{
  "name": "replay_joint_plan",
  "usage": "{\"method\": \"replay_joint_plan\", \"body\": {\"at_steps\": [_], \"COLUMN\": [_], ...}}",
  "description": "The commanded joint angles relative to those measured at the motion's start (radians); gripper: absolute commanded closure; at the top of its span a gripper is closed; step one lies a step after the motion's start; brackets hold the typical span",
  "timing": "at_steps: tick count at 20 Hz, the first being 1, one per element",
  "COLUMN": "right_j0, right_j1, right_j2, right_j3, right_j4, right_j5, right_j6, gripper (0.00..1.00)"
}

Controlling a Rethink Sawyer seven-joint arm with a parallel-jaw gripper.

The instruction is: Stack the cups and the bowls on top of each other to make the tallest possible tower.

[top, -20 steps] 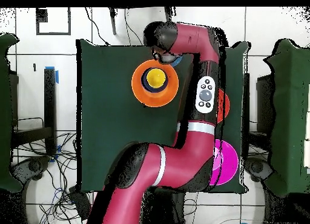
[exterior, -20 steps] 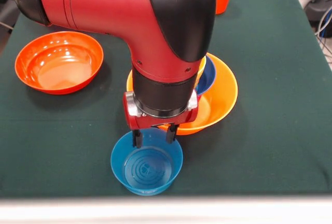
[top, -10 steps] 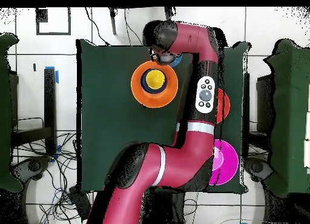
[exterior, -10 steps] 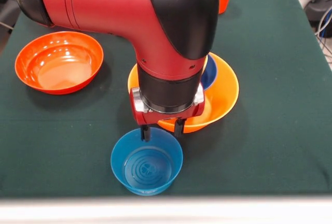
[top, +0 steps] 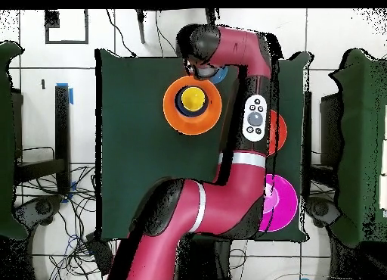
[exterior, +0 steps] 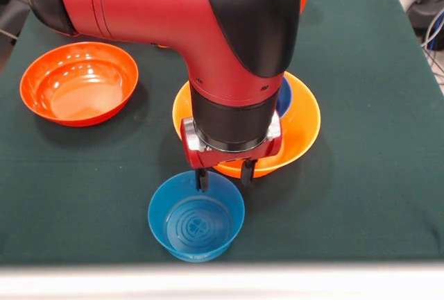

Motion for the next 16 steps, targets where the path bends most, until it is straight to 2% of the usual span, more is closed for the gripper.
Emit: {"method": "replay_joint_plan", "body": {"at_steps": [1,4,16], "right_j0": [0.024,0.025,0.025], "right_j1": [0.004,0.01,0.017], "right_j2": [0.123,0.138,0.223], "right_j3": [-0.026,-0.043,-0.079], "right_j4": [-0.044,-0.065,-0.15], "right_j5": [0.082,0.051,0.061], "right_j6": [-0.054,-0.046,-0.025], "gripper": [0.0,0.0,0.0]}}
